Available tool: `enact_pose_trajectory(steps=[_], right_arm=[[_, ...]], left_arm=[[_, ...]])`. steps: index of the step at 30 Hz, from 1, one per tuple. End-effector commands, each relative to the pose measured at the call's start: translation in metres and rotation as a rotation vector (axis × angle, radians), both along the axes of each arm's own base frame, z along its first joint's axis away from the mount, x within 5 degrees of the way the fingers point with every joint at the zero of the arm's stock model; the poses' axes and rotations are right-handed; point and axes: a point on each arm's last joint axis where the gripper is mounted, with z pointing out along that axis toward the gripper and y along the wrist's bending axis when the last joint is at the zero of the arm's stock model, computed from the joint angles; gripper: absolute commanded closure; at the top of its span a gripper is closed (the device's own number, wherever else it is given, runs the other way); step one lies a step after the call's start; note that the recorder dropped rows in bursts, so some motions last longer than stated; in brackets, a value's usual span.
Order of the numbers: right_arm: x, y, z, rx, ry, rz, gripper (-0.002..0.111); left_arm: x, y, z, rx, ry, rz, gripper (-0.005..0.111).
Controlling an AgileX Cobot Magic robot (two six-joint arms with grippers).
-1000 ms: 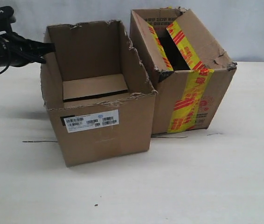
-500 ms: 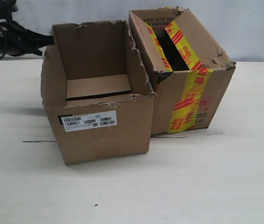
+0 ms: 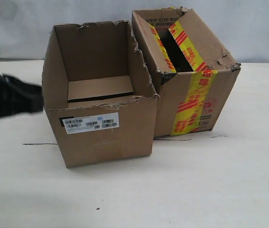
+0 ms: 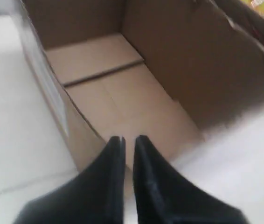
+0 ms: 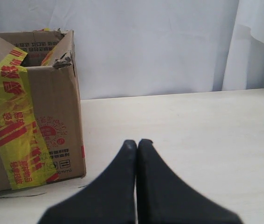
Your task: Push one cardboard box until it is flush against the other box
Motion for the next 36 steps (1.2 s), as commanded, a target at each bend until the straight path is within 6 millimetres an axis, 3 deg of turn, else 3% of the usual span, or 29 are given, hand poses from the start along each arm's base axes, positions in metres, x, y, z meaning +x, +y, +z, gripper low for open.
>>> enact_pose_trajectory(steps=[1,3,10,22,30,36], right_arm=[[0.0,0.0,-0.001,0.004,-0.001,-0.008,0.109],[0.0,0.0,-0.001,0.004,-0.001,-0.008,0.109],[0.0,0.0,-0.001,0.004,-0.001,-0.008,0.109],[0.0,0.0,-0.001,0.004,-0.001,-0.008,0.109],[0.0,0.0,-0.001,0.004,-0.001,-0.008,0.109],[0.0,0.0,-0.001,0.004,-0.001,-0.008,0.109]], left_arm=[[-0.037,-0.021,-0.042,-0.005,0.107,-0.126,0.107],[-0.039,-0.028,-0.049,-0.002,0.079,-0.146,0.107],[-0.005,-0.036,-0.078,0.069,-0.005,-0.058,0.107],[0.033,-0.033,-0.085,0.127,-0.078,0.02,0.107],[0.057,-0.047,-0.091,0.167,-0.082,-0.014,0.107],[0.065,-0.046,-0.094,0.166,-0.093,0.014,0.107]])
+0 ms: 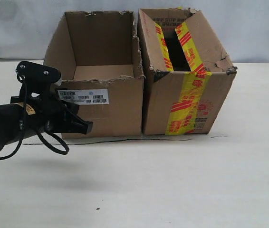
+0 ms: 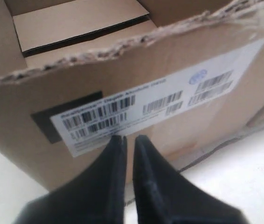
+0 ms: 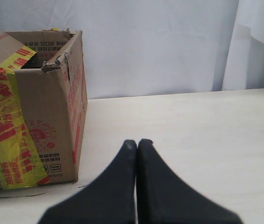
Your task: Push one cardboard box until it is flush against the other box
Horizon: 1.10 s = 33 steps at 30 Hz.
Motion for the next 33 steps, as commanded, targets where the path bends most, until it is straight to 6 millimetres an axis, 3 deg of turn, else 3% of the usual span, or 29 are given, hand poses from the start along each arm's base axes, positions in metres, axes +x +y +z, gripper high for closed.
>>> enact_pose_trajectory(steps=[1,3,5,9,11,15,21,27,33], right_arm=[[0.0,0.0,-0.001,0.004,-0.001,-0.008,0.109],[0.0,0.0,-0.001,0.004,-0.001,-0.008,0.109],[0.0,0.0,-0.001,0.004,-0.001,-0.008,0.109],[0.0,0.0,-0.001,0.004,-0.001,-0.008,0.109],[0.0,0.0,-0.001,0.004,-0.001,-0.008,0.109],[0.0,0.0,-0.001,0.004,-0.001,-0.008,0.109],[0.0,0.0,-0.001,0.004,-0.001,-0.008,0.109],[0.0,0.0,-0.001,0.004,-0.001,-0.008,0.109],[0.0,0.0,-0.001,0.004,-0.001,-0.008,0.109]], left_arm=[[0.007,0.004,0.003,-0.005,-0.032,0.026,0.107],[0.006,0.005,0.003,-0.001,-0.029,0.022,0.107],[-0.001,0.007,0.017,-0.002,-0.047,-0.005,0.107],[-0.041,0.022,0.087,0.005,-0.183,-0.143,0.107],[-0.067,0.037,0.106,-0.005,-0.299,-0.156,0.107],[-0.12,0.071,0.092,-0.003,-0.466,-0.137,0.107],[-0.171,0.092,0.065,-0.02,-0.426,-0.221,0.107],[-0.199,0.098,0.059,-0.027,-0.387,-0.312,0.107],[-0.208,0.103,0.063,-0.051,-0.445,-0.319,0.107]])
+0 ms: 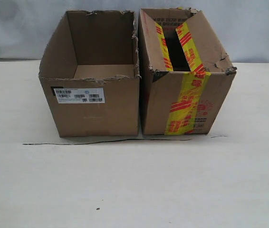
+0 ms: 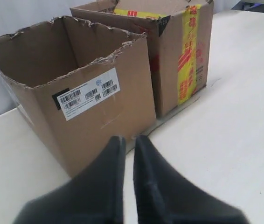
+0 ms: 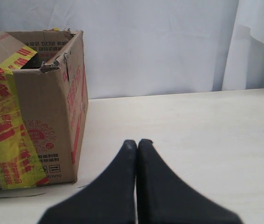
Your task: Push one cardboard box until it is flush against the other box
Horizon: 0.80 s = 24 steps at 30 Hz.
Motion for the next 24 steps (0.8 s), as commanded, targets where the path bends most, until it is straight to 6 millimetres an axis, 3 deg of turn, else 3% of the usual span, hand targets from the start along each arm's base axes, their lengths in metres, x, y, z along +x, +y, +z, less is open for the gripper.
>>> enact_pose_trajectory(steps=[1,7,11,19,24], right_arm=[[0.0,0.0,-0.001,0.004,-0.001,-0.008,0.109],[0.0,0.0,-0.001,0.004,-0.001,-0.008,0.109],[0.0,0.0,-0.001,0.004,-0.001,-0.008,0.109],[0.0,0.0,-0.001,0.004,-0.001,-0.008,0.109],[0.0,0.0,-0.001,0.004,-0.001,-0.008,0.109]], left_arm=[[-0.005,0.003,0.0,-0.005,-0.027,-0.007,0.107],[-0.002,0.023,-0.008,0.341,-0.253,0.168,0.107],[-0.003,0.03,-0.024,0.321,-0.218,0.305,0.107],[0.001,0.032,-0.056,0.305,-0.09,0.391,0.107],[0.003,0.036,-0.052,0.292,-0.123,0.46,0.107]])
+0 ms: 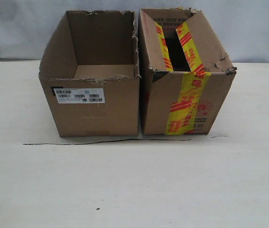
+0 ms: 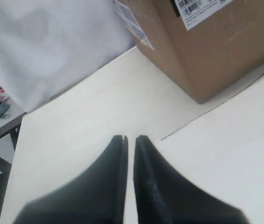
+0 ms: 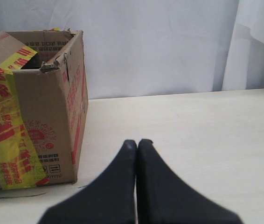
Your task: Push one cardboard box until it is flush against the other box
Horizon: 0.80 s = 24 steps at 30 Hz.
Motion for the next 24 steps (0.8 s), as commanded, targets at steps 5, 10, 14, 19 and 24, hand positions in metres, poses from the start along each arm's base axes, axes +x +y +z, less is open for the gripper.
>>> enact_pose_trajectory(steps=[5,10,14,19,24], right_arm=[[0.0,-0.0004,-0.0013,0.004,-0.001,-0.008,0.109],[0.0,-0.0004,-0.0013,0.004,-0.001,-0.008,0.109],[0.0,-0.0004,-0.0013,0.004,-0.001,-0.008,0.109],[0.0,-0.0004,-0.0013,0.004,-0.001,-0.008,0.109],[0.0,-0.0004,-0.0013,0.004,-0.001,-0.008,0.109]], left_arm=[[0.0014,0.0041,0.0034,-0.02,-0.044,0.079,0.107],[0.0017,0.0075,0.0037,-0.342,-0.016,0.199,0.107],[0.0017,0.0102,0.0034,-0.44,-0.011,0.254,0.107],[0.0017,0.0101,0.0034,-0.446,-0.01,0.255,0.107],[0.0017,0.0101,0.0034,-0.444,-0.01,0.254,0.107]])
